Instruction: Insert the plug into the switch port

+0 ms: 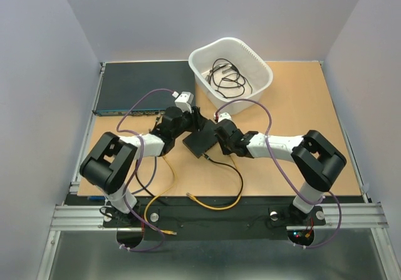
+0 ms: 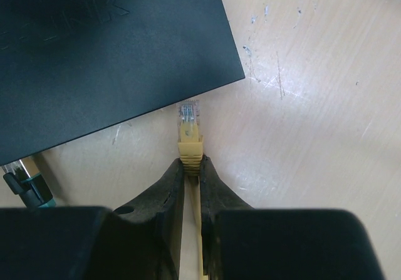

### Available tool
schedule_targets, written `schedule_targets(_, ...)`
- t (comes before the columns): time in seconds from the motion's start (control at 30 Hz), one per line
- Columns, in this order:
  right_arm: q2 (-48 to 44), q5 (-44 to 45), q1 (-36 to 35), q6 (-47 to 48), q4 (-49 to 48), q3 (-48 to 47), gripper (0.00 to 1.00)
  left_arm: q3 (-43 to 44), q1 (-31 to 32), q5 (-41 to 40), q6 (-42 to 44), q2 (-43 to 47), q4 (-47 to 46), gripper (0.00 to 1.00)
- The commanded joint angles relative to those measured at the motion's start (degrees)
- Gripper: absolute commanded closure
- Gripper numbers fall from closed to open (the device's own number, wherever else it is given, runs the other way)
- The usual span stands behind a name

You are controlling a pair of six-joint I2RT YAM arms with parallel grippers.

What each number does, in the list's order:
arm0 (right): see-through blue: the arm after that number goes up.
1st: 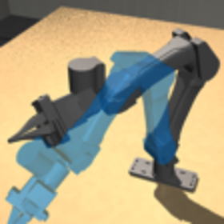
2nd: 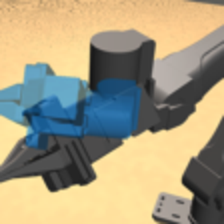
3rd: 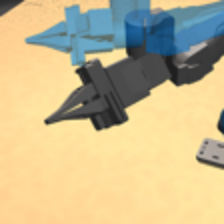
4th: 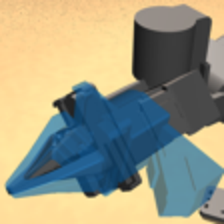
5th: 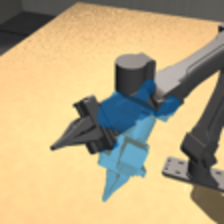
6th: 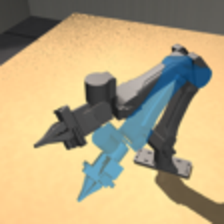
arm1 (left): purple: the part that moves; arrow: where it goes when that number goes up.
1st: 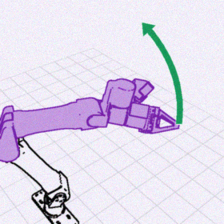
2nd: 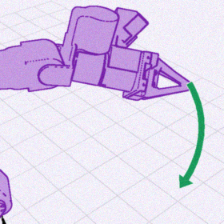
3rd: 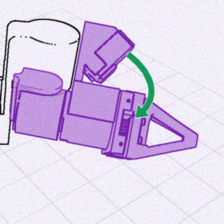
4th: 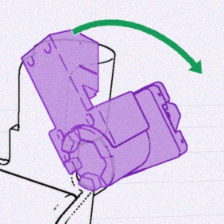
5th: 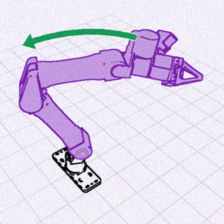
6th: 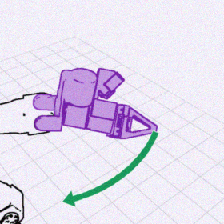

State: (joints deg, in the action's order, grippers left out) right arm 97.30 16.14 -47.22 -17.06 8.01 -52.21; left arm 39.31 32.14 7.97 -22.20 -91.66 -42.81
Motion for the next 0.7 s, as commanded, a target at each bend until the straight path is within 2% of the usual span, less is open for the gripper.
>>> schedule_targets(0.0, 0.3, -7.0, 1.3, 0.0, 1.4, -0.8, 1.00, 2.8, -0.4, 4.4, 3.2, -3.3, -4.8, 0.48)
schedule_targets(0.23, 1.8, -12.4, 3.4, -0.3, 6.7, -3.9, 1.00, 5.1, -0.5, 5.7, 5.0, -6.6, -4.9, 0.48)
schedule_targets(0.67, 3.6, -7.4, 4.1, -0.6, 11.5, -7.9, 0.99, 8.5, -0.9, 7.8, 7.8, -12.1, -2.5, 0.49)
